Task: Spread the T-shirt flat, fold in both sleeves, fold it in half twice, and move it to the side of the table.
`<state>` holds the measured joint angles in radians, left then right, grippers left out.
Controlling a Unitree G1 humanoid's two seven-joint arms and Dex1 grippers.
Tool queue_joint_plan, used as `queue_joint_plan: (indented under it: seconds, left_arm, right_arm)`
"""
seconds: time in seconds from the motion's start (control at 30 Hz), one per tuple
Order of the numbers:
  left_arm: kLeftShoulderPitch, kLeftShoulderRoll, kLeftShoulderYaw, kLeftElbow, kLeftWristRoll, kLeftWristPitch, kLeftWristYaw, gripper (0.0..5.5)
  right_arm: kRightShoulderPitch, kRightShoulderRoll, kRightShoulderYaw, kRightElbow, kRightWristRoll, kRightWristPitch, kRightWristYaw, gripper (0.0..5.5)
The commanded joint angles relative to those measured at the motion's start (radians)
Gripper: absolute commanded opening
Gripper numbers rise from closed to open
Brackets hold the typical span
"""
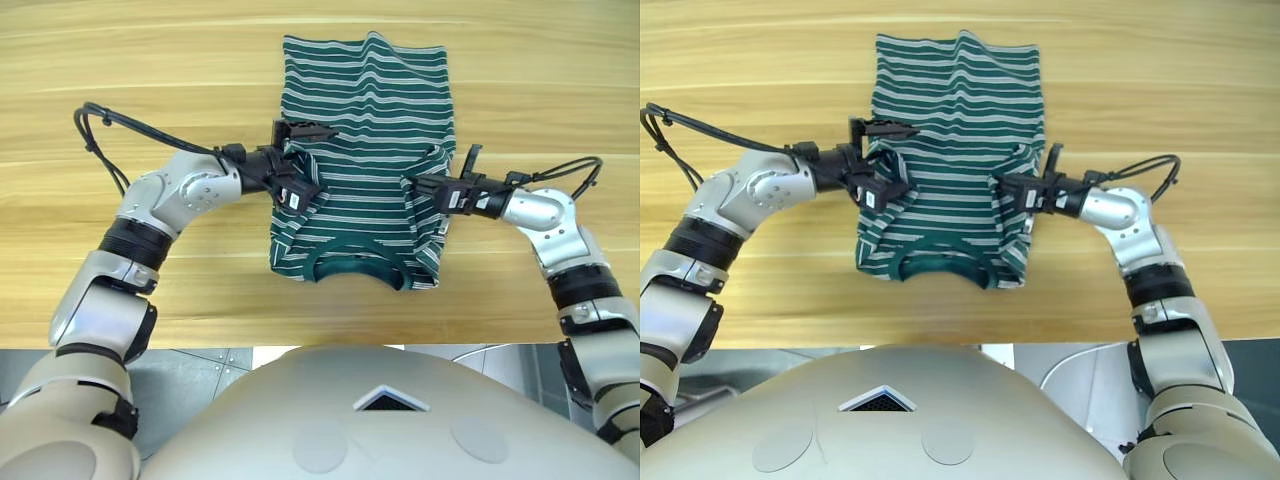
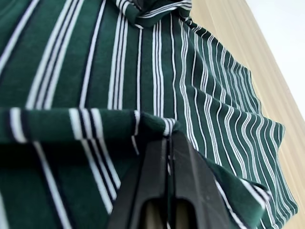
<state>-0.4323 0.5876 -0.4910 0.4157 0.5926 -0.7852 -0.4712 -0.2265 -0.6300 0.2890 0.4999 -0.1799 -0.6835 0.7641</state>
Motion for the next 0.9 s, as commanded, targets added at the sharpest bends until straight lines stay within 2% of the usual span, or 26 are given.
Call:
queue_joint_plan:
  seconds: [0.03, 0.23, 0.73, 0.9]
  left_arm:
    - [-0.012, -0.001, 0.000, -0.005, -0.007, -0.004, -0.005, 5.40]
    - [-0.011, -0.012, -0.003, 0.001, -0.018, -0.007, -0.005, 5.40]
    - [-0.002, -0.018, -0.003, -0.003, -0.053, -0.026, -0.013, 5.40]
    - [-0.002, 0.015, 0.051, -0.065, -0.164, -0.033, -0.035, 5.40]
  right_arm:
    - [-0.010, -0.001, 0.033, 0.023, -0.034, -0.009, 0.015, 0.02]
    - [-0.005, -0.008, 0.046, 0.024, -0.021, 0.035, 0.050, 0.02]
    - [-0.003, 0.025, 0.014, -0.044, 0.106, 0.039, 0.071, 2.69]
    - [0.006, -0.020, -0.065, -0.103, 0.187, 0.030, 0.072, 3.56]
